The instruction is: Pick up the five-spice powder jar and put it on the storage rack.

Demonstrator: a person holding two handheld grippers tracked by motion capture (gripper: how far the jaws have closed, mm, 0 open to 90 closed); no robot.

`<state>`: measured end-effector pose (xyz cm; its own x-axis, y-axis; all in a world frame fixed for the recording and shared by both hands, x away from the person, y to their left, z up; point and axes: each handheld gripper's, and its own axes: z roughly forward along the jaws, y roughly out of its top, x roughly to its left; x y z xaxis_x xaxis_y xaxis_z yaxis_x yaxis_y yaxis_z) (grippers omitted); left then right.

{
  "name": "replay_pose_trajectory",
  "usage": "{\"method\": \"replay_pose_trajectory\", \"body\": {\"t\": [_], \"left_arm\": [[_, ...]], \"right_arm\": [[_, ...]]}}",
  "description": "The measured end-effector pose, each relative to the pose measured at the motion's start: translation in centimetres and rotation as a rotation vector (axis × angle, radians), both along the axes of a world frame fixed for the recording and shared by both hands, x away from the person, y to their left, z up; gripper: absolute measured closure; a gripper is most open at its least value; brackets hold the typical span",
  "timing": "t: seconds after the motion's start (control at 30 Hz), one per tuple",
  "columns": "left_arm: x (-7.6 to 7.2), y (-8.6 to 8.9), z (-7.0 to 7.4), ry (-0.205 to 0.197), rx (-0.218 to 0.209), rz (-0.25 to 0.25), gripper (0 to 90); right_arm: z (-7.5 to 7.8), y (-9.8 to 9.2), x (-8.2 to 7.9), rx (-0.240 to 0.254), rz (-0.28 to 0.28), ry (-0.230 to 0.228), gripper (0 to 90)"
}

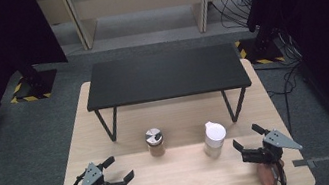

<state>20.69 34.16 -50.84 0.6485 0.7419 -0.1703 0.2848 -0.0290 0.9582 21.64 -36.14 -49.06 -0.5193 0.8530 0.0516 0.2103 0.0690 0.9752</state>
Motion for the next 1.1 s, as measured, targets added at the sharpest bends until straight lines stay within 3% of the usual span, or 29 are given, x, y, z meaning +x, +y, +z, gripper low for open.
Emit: {"method": "replay_pose_trajectory", "body": {"t": [0.67,1.1], "left_arm": [[0.19,0.23,-0.11,0.009,-0.017,-0.006,3.0],[0.16,0.11,0.00,-0.001,0.001,-0.013,3.1]], "right_arm": [[-0.14,-0.21,-0.15,0.014,-0.002,-0.003,0.7],[-0.18,-0.20,-0.13,0.011,0.002,-0.008,0.6]]}}
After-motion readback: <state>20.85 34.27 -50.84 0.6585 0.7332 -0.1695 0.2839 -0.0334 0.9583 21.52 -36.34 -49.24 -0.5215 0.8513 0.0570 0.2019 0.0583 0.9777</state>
